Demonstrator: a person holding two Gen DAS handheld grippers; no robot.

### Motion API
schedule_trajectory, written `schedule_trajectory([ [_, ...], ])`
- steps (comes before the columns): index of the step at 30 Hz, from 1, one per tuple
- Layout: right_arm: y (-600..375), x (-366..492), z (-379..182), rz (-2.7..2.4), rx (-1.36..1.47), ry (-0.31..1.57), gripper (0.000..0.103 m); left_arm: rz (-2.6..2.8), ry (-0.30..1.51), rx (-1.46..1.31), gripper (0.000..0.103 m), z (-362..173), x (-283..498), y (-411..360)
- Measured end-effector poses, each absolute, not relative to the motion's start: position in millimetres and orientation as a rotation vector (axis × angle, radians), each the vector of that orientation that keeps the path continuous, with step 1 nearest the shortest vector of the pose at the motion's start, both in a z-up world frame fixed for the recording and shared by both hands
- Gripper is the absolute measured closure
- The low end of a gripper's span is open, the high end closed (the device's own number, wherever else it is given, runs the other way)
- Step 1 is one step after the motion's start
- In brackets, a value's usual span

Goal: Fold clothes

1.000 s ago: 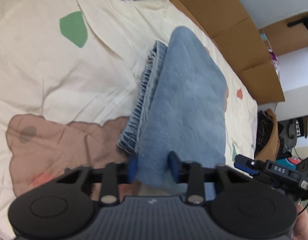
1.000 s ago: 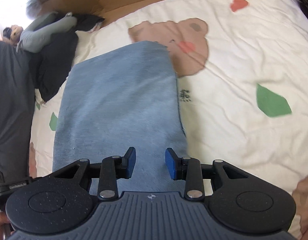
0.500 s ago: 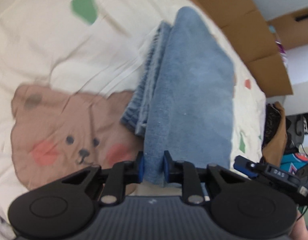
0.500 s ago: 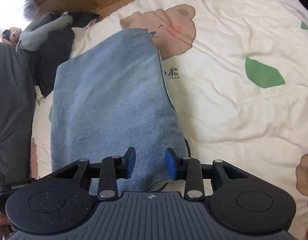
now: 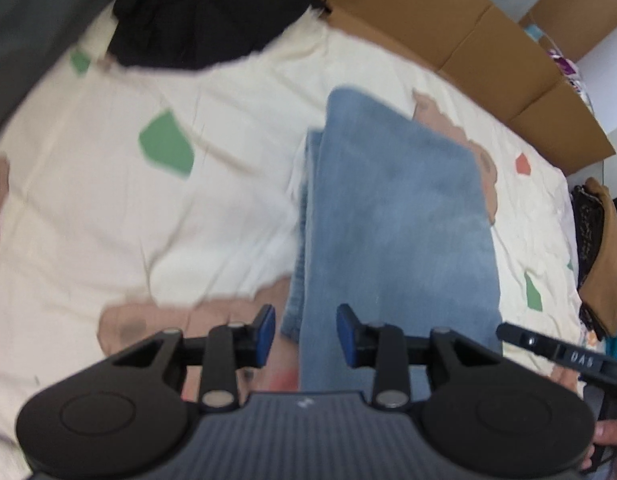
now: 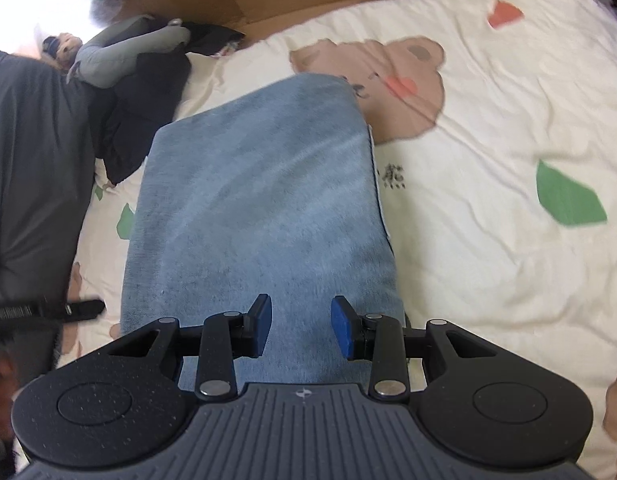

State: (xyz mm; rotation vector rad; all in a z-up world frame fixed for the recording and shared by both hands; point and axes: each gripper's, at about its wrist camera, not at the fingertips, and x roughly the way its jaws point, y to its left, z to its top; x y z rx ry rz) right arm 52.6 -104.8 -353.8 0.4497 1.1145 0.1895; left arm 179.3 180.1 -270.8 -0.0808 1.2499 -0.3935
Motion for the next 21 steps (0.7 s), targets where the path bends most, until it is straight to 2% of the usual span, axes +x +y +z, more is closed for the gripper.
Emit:
schedule_trajectory([
  [7,-98,65,-355,0.192,0.356,1.079,0.065,-0.471,1.168,-0.021,0.069,-264,195,149],
  [12,-98,72,-369,0.193,0.362,1.117,0.065,-0.475,1.21,0.023,0.072,-295,202,141],
  [16,-96,72,-379,0.201,0.344,1.123,0.064,-0.456,1.265,0.005,0.071,-321,202,150],
  [20,-98,82,-378,0.203,0.363,1.174,0.065,-0.462,1.269,0.002,0.07,-326,204,154],
  [21,-99,86,-373,0.206,0.368,1.181,0.065,-0.46,1.267,0.003,0.074,-322,205,154],
])
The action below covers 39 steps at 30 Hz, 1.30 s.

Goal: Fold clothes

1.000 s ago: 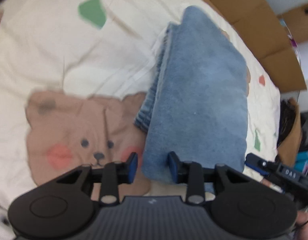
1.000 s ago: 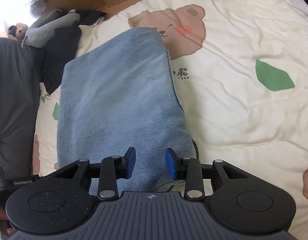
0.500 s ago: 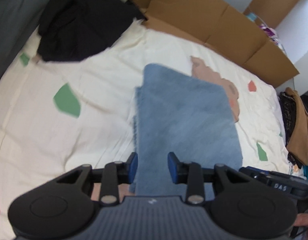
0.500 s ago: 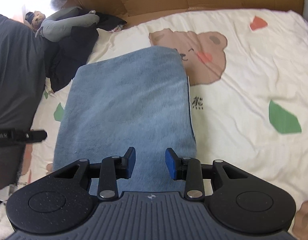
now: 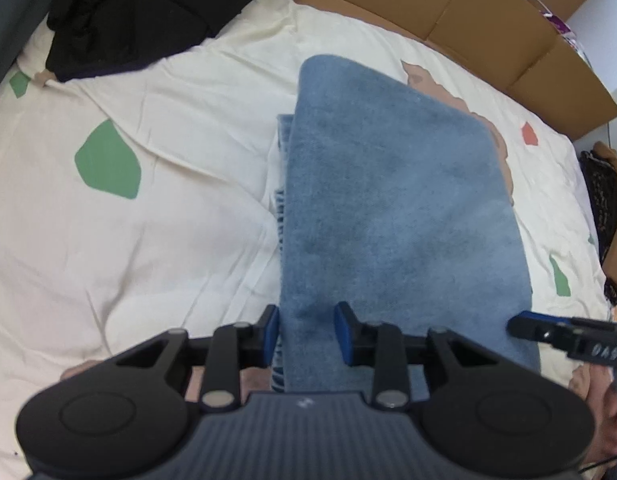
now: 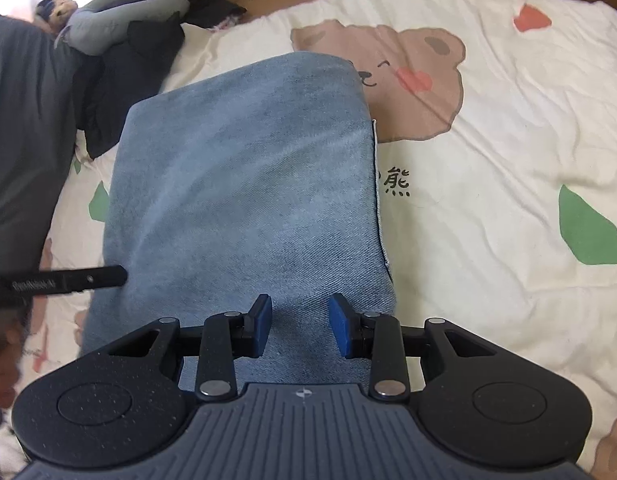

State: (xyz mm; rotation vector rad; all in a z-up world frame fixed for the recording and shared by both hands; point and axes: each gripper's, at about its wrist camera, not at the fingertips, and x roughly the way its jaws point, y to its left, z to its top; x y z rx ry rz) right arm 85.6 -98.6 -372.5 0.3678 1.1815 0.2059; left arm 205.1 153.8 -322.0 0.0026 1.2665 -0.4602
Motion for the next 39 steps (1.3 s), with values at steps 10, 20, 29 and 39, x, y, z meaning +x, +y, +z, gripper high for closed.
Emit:
schedule_trajectory([
  [10,-104,140,-347,0.213,0.299,1.1,0.065,-0.524,1.141,0.007,0.08,-276,236,130],
  [20,-100,194,-364,0.189,0.191,1.06,0.065,-0.465,1.152,0.102,0.096,-315,258,101],
  [29,-84,214,-385,0.218,0.131,1.113,0.065,-0.457,1.148,0.095,0.1,-319,263,109],
  [39,-68,227,-376,0.144,0.15,1.026,0.064,-0.453,1.078,0.072,0.099,-318,292,90],
])
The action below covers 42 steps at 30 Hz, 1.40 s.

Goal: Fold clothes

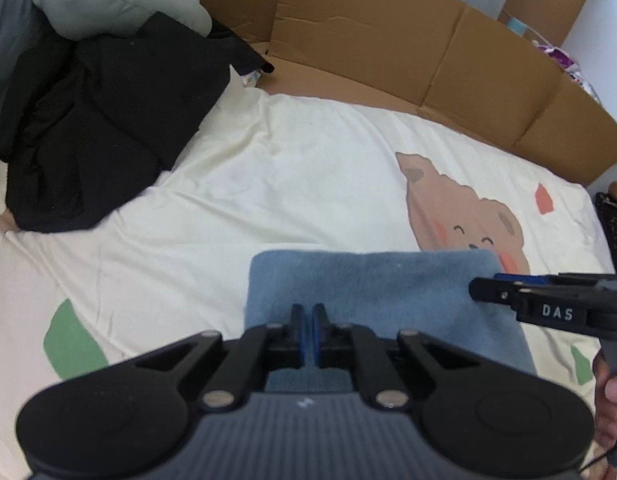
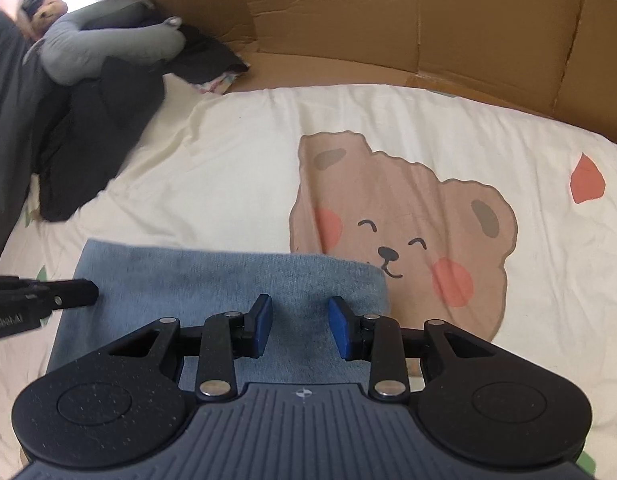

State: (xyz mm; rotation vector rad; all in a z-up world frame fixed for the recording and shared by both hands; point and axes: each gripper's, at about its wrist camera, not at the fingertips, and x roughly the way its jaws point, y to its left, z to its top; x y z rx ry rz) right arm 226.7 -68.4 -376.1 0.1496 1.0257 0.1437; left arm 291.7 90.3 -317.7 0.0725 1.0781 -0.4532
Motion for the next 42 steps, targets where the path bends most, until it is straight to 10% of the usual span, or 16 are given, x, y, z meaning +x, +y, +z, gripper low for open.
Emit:
schedule_trajectory([
  [42,-61,119,-382,0.251,0.119,1.124,0.065,-0.452,1.189,0.105,0.101,-328,202,122],
])
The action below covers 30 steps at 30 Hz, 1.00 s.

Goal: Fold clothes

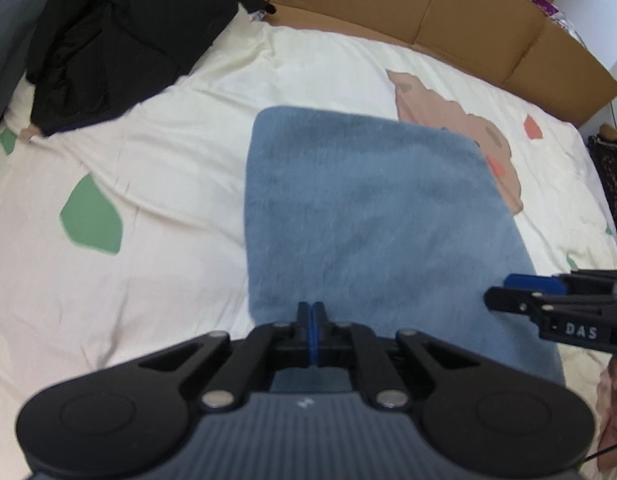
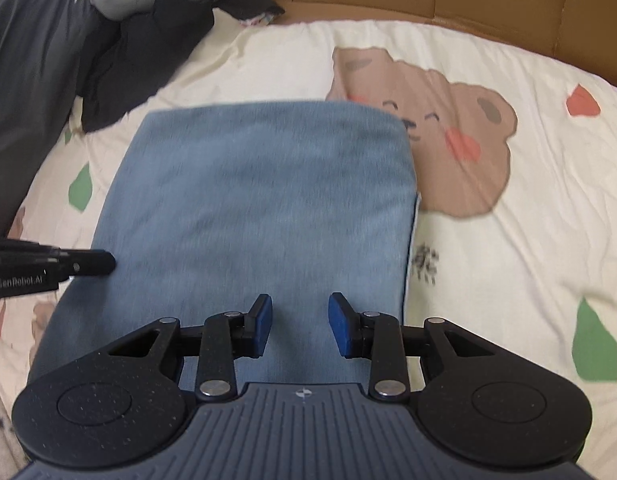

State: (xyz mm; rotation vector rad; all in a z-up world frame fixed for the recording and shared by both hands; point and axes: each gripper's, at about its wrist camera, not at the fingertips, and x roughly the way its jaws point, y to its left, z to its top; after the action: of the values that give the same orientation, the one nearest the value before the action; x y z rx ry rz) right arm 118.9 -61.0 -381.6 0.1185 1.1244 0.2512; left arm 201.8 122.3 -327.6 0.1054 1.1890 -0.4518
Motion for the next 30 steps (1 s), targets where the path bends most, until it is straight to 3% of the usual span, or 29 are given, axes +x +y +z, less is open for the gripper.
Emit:
schedule_trajectory([
  [18,-66,57,-353,0.235,0.042,1.188,0.065,-0.489,1.27,0.131,0.1,-310,146,128],
  [30,-54,49,-389,0.265,-0.005,1.224,0.064,-0.49,1.278,0.119,0.1,-339,144,134],
])
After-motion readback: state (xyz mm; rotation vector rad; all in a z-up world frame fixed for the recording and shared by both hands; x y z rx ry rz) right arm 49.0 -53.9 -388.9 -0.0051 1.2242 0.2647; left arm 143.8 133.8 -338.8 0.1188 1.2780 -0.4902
